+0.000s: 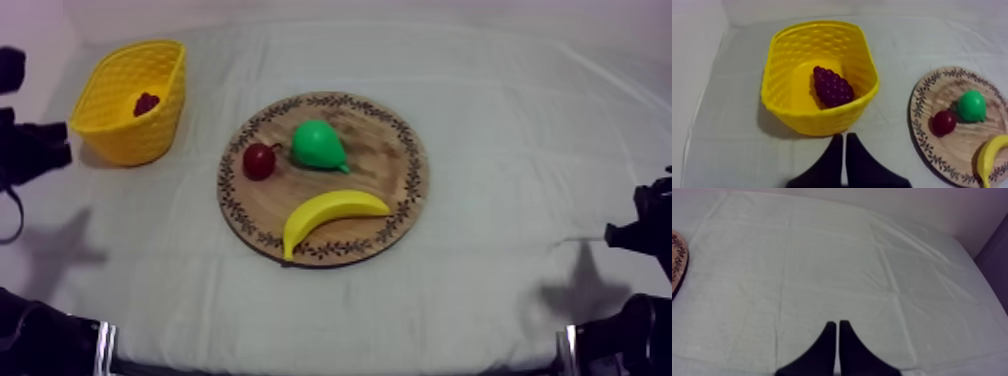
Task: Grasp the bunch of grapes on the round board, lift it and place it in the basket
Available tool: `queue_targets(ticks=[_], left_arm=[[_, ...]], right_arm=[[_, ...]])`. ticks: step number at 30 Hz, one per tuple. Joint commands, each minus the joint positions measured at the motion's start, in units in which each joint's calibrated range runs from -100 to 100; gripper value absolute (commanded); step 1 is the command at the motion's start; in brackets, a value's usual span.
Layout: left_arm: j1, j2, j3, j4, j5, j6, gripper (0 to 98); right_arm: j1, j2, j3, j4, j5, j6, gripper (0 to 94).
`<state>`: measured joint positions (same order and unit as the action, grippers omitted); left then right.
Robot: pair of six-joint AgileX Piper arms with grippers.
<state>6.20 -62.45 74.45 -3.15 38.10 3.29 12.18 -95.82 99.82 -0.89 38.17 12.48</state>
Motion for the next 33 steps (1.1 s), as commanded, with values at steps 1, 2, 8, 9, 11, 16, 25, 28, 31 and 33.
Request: queue_targets(ticks=[1,2,8,9,11,16,25,28,31,33], left_arm=[[0.3,-7.7,3.9,0.58,-0.2,-2.4,0.0],[0.2,-9.6,5.3,0.96,-0.3,-3.2,0.0],[-1.1,-20.3,13.6,1.66,-0.6,-5.4,0.0],[-1.4,-22.0,14.8,1.53,-0.7,-5.6,0.0],[-1.7,-25.1,17.2,1.12,-0.7,-5.7,0.0],[-2.1,-33.0,21.2,1.04,1.1,-6.7,0.0],[-2.2,-37.3,22.1,1.38,3.6,3.6,0.0],[-2.2,-37.4,23.5,1.31,-0.2,8.2,0.0],[-2.2,-37.4,24.2,1.27,-2.0,9.6,0.0],[-2.2,-37.5,24.4,1.25,-2.5,9.4,0.0]], right_arm=[[0.0,0.0,0.0,0.0,0.0,0.0,0.3],[0.0,0.0,0.0,0.0,0.0,0.0,0.3],[0.0,0.0,0.0,0.0,0.0,0.0,0.3],[0.0,0.0,0.0,0.0,0.0,0.0,0.3],[0.0,0.0,0.0,0.0,0.0,0.0,0.3],[0.0,0.0,0.0,0.0,0.0,0.0,0.3],[0.0,0.0,0.0,0.0,0.0,0.0,0.3],[0.0,0.0,0.0,0.0,0.0,0.0,0.3],[0.0,0.0,0.0,0.0,0.0,0.0,0.3],[0.0,0.0,0.0,0.0,0.0,0.0,0.3]])
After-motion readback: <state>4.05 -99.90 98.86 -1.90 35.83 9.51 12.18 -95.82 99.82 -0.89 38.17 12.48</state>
